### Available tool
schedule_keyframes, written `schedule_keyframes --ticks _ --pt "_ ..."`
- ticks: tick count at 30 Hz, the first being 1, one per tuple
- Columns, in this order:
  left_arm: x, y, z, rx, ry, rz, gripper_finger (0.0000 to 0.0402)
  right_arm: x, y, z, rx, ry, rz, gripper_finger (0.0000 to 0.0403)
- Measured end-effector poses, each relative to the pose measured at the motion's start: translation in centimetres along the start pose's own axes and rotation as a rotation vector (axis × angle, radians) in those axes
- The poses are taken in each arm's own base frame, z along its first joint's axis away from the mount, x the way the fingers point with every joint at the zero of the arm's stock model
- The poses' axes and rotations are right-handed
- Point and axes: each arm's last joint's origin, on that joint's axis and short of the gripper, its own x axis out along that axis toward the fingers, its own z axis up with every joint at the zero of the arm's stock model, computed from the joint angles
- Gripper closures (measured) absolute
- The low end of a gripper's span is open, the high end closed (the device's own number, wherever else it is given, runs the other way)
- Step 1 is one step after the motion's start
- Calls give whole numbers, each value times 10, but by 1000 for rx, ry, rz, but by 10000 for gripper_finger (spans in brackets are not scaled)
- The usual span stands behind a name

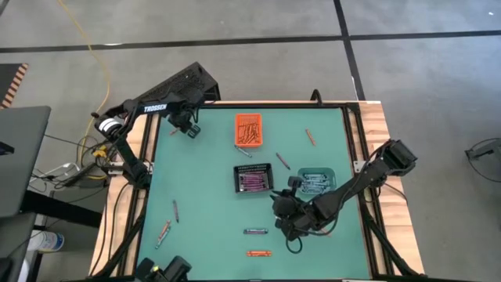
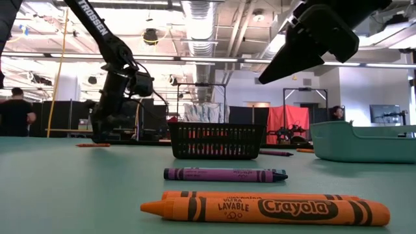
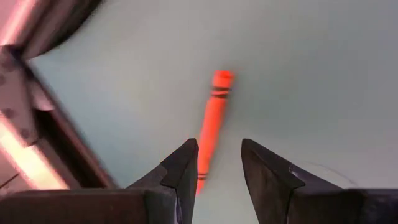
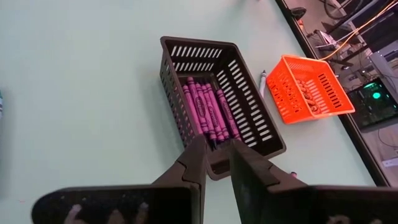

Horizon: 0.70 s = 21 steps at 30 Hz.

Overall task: Sort crayons
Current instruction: Put the orange crayon into the orange bin

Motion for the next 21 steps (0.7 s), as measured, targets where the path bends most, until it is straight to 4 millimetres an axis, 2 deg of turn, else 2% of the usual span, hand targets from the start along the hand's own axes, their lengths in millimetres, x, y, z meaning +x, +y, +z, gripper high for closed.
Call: schedule_keyframes --ticks 12,21 --pt "-5 9 7 7 -8 -12 288 0 0 0 1 0 -1 331" --pt "6 30 10 -174 -36 -63 288 1 1 0 1 2 4 331"
